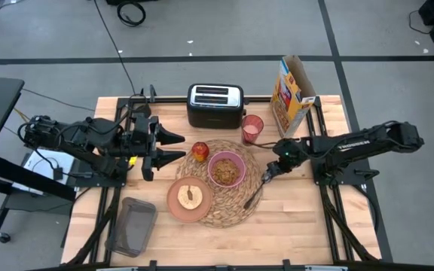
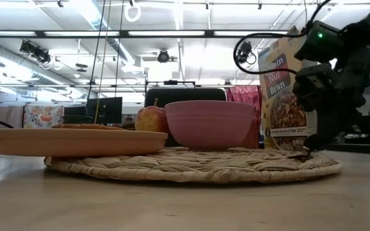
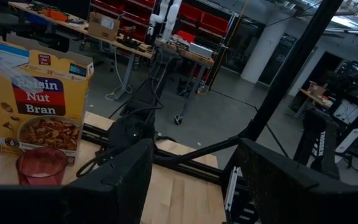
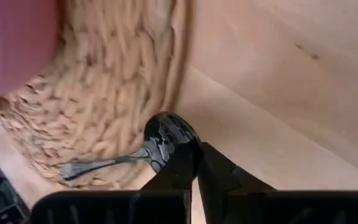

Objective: Arrange a breakfast setting
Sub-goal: Adjust the black spoon beside the pink bowl

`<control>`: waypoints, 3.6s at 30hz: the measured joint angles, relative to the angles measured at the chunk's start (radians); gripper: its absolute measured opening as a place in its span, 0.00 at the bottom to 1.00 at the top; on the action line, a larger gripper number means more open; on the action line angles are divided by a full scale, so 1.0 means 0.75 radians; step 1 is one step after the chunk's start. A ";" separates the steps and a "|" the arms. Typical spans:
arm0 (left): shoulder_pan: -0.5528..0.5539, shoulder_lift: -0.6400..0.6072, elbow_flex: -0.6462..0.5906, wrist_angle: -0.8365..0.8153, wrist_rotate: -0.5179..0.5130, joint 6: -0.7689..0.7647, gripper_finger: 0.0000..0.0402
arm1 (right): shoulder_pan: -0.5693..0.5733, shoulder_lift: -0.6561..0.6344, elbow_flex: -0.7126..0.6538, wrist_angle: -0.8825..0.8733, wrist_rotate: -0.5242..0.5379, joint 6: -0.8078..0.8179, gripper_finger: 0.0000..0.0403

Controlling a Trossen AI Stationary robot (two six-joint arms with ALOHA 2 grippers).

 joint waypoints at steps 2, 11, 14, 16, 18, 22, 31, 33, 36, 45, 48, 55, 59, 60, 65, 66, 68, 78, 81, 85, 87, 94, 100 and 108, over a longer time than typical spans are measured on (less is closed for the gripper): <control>0.000 0.000 0.000 0.000 0.000 0.000 0.60 | 0.000 -0.018 0.035 -0.013 0.005 0.003 0.03; 0.006 0.000 0.000 0.003 0.000 0.019 0.60 | -0.023 0.072 0.241 -0.044 0.041 -0.373 0.02; 0.014 0.000 0.000 0.003 0.000 0.014 0.60 | -0.025 0.149 0.294 -0.038 0.043 -0.517 0.02; 0.014 0.000 0.000 0.003 0.000 0.013 0.60 | -0.025 0.209 0.326 -0.036 0.036 -0.602 0.02; 0.014 0.000 0.000 0.003 0.000 0.011 0.60 | -0.026 0.271 0.359 -0.031 0.023 -0.666 0.02; 0.014 0.000 0.000 0.026 0.000 0.010 0.60 | -0.045 0.381 0.404 -0.022 -0.016 -0.725 0.02; 0.014 0.000 0.000 0.061 0.000 0.010 0.60 | -0.068 0.491 0.419 0.002 0.023 -0.758 0.19; 0.014 0.000 0.000 0.061 -0.006 0.010 0.60 | -0.069 0.483 0.418 0.008 0.031 -0.753 0.25; 0.014 0.000 0.000 0.069 -0.010 0.019 0.60 | -0.068 0.421 0.418 0.007 0.045 -0.725 0.32; 0.074 0.023 0.000 0.144 -0.046 0.056 0.60 | 0.027 0.088 0.421 -0.142 0.093 -0.701 0.39; 0.110 0.028 0.002 0.161 -0.043 0.073 0.60 | 0.176 0.073 0.420 -0.151 0.203 -0.731 0.38; 0.170 0.033 0.000 0.149 -0.027 0.111 0.60 | 0.536 0.227 0.421 0.057 0.406 -0.637 0.38; 0.194 0.034 0.000 0.145 0.004 0.125 0.60 | 0.653 0.400 0.476 0.111 0.410 -0.583 0.38; 0.199 0.034 0.000 0.147 0.006 0.125 0.60 | 0.673 0.446 0.513 0.111 0.411 -0.587 0.38; 0.201 0.034 0.000 0.146 0.007 0.127 0.60 | 0.718 0.683 0.719 0.028 0.410 -0.679 0.38; 0.201 0.034 0.000 0.146 0.007 0.127 0.60 | 0.717 0.728 0.758 0.012 0.410 -0.679 0.38; 0.201 0.034 0.000 0.140 0.007 0.126 0.60 | 0.707 0.808 0.822 -0.018 0.405 -0.679 0.38; 0.198 0.034 0.000 0.119 0.008 0.118 0.60 | 0.650 1.060 1.006 -0.213 0.359 -0.646 0.38; 0.196 0.034 0.000 0.118 0.008 0.107 0.60 | 0.647 1.070 1.012 -0.231 0.326 -0.622 0.38; 0.196 0.034 0.000 0.108 0.011 0.090 0.60 | 0.648 1.046 1.010 -0.303 0.318 -0.608 0.38; 0.196 0.034 0.000 0.108 0.022 0.090 0.60 | 0.648 1.027 1.007 -0.336 0.318 -0.607 0.38; 0.196 0.034 0.000 0.107 0.025 0.101 0.60 | 0.633 0.951 1.007 -0.414 0.329 -0.617 0.38; 0.196 0.034 0.000 0.098 0.025 0.106 0.60 | 0.639 0.965 1.008 -0.275 0.360 -0.715 0.38; 0.196 0.030 0.000 0.075 0.024 0.105 0.60 | 0.671 1.052 1.011 -0.330 0.300 -0.753 0.38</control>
